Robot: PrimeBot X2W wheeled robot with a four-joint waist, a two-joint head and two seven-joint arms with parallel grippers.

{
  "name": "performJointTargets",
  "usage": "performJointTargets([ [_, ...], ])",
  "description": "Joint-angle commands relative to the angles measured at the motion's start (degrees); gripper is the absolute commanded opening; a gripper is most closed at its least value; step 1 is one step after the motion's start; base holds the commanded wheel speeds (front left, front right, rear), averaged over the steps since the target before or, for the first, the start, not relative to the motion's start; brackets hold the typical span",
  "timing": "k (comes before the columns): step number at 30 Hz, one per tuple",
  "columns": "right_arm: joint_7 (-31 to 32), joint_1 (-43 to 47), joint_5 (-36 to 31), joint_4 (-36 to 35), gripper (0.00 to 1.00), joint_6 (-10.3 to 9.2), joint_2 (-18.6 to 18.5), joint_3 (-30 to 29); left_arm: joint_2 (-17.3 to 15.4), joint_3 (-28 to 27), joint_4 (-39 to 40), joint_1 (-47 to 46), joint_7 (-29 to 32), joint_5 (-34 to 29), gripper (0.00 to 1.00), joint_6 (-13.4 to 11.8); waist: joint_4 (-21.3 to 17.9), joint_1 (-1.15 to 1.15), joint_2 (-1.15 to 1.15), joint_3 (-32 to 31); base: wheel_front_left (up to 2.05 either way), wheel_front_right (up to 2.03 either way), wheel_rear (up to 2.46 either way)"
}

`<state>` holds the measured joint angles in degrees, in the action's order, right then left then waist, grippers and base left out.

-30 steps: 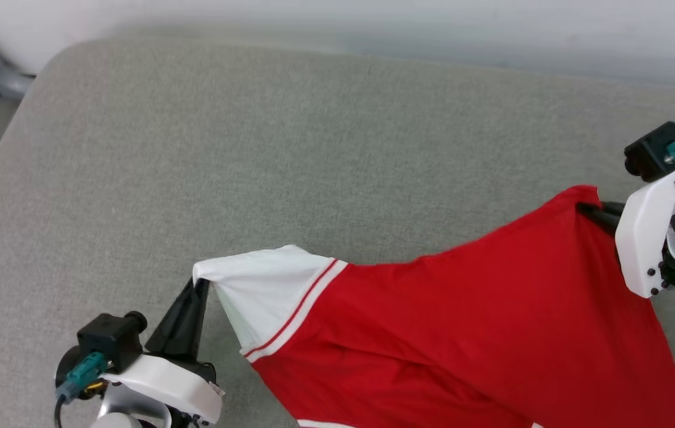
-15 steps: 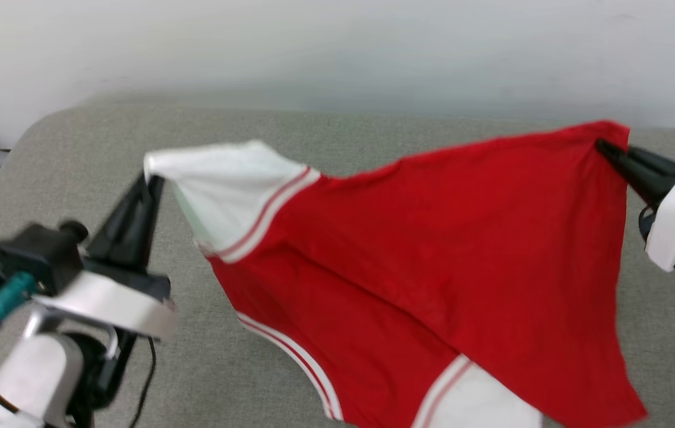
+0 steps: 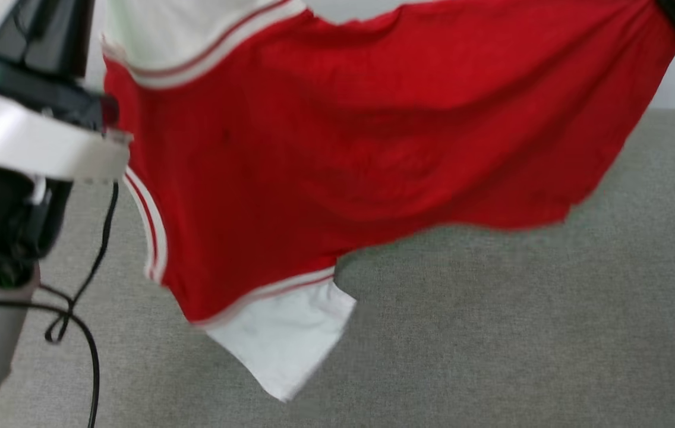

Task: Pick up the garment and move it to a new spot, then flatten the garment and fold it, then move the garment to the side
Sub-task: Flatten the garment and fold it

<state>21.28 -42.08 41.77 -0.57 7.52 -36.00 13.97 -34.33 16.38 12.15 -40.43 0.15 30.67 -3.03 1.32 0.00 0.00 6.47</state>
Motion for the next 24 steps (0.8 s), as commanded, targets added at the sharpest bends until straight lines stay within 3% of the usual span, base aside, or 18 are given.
performJointTargets([
  [1,0.4,-2.1,-0.4,-0.4,0.00,-0.07,0.8,-1.0,0.6,0.3,-1.0,-3.5,0.6,0.1,0.00,0.7,-0.1,0.00,0.00,1.2,0.00,0.00,0.00],
  [14,6.2,-21.1,-4.3,3.4,0.00,-0.07,2.1,-4.6,4.6,2.2,-15.2,-30.9,2.8,0.2,0.00,6.4,0.3,0.00,0.00,14.2,0.00,0.00,0.00],
  [19,7.6,-33.2,-6.5,8.2,0.00,-0.07,2.9,-4.4,7.0,2.8,-23.3,-44.6,1.8,-0.7,0.00,8.0,0.1,0.00,0.00,21.8,0.00,0.00,0.00],
  [21,6.8,-44.7,-8.6,13.8,0.00,-0.07,4.1,-2.3,8.5,4.0,-30.6,-57.0,0.0,-2.5,0.00,8.9,-0.4,0.00,0.00,27.0,0.00,0.00,0.00],
  [24,5.3,-50.9,-9.7,17.2,0.00,-0.07,4.8,-0.7,9.4,4.7,-34.7,-62.8,-1.1,-3.3,0.00,9.3,-0.6,0.00,0.00,29.0,0.00,0.00,0.00],
])
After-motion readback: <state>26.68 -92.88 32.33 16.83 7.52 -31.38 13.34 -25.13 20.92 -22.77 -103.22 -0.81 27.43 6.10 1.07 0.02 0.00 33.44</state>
